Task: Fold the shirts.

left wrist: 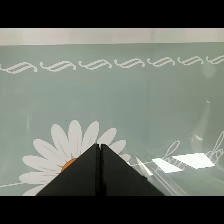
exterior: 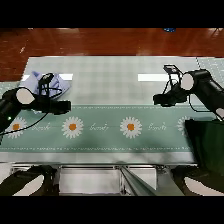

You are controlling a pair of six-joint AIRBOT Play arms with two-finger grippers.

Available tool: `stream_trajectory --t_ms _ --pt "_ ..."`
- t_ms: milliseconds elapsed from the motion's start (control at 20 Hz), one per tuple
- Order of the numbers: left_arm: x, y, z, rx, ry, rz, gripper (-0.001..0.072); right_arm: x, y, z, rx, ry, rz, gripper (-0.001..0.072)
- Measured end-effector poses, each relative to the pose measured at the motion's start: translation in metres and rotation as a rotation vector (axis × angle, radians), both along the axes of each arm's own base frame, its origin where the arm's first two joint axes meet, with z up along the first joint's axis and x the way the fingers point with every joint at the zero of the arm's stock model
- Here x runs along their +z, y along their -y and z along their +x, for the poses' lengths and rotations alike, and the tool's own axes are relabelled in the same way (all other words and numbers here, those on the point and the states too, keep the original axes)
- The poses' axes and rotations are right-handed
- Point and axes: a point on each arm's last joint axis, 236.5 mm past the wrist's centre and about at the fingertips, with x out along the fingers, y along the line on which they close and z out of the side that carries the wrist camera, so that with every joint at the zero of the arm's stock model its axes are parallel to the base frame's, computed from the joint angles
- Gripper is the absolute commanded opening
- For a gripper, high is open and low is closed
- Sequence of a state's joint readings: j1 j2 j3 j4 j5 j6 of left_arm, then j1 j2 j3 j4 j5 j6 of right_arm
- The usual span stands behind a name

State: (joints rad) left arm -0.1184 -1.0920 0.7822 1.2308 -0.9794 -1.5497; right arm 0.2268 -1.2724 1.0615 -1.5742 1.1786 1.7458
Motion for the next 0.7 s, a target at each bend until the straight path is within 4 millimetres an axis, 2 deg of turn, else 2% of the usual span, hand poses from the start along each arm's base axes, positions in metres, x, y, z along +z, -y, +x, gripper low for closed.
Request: stream_trajectory --t_ms 550,700 --pt "0.0 0.0 0.001 0.002 0.005 -0.001 0.0018 0.0 0.0 0.001 0.0 0.004 0.001 0.0019" --pt "0.004 -0.002 0.011 0.0 0.051 0.004 0.0021 0.002 -0.002 0.008 -0.001 0.034 0.009 0.0019"
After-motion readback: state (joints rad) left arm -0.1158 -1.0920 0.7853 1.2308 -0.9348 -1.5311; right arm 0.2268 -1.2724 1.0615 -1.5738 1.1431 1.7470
